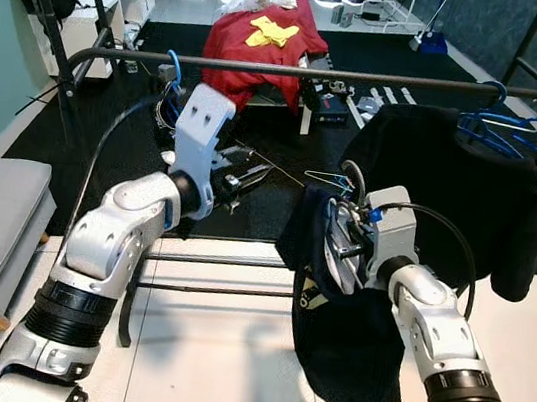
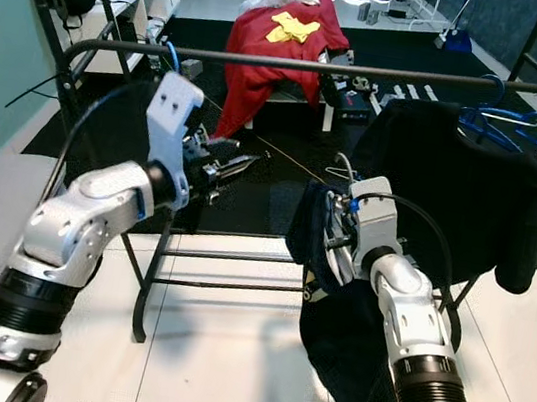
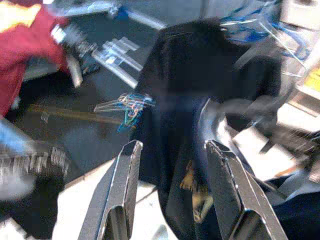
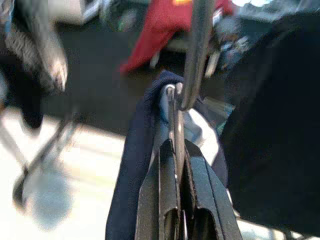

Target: Hang hanger

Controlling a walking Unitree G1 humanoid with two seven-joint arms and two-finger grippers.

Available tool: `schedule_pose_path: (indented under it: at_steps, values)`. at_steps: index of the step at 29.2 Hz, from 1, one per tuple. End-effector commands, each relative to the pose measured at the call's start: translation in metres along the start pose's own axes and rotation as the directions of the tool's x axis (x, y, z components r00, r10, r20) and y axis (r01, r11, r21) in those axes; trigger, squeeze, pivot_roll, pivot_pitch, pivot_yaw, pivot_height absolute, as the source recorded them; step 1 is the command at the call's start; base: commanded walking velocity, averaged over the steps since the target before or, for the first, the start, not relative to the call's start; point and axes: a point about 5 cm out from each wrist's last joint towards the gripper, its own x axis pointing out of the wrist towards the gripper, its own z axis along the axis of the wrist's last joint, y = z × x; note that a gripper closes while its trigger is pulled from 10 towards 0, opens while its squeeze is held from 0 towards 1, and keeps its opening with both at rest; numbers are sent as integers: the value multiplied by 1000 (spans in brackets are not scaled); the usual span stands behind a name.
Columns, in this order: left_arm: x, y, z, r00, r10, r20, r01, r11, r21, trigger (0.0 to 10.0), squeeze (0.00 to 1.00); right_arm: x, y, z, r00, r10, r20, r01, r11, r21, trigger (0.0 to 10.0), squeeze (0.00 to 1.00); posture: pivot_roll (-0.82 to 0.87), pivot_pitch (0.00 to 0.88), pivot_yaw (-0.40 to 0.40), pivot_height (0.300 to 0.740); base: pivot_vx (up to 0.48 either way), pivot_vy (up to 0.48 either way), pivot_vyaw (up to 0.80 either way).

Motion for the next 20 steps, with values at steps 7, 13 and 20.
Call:
schedule_pose_path:
  at_steps: [7, 13, 20]
  values:
    - [-21, -17, -46, 999, -35, -25, 35, 999, -26, 10000, 0, -14, -22, 23, 965, -167, 202, 131, 975, 180, 10000, 0, -83, 35, 91, 740, 0, 0, 0]
    - [-22, -20, -49, 999, -50, -16, 49, 999, -19, 10000, 0, -16, -24, 25, 962, -173, 213, 134, 973, 188, 10000, 0, -83, 35, 91, 740, 285, 0, 0]
    - [-24, -23, -54, 999, -33, -14, 33, 999, 10, 10000, 0, -12, -12, 8, 996, -26, 88, 12, 988, 156, 10000, 0, -83, 36, 67, 740, 400, 0, 0]
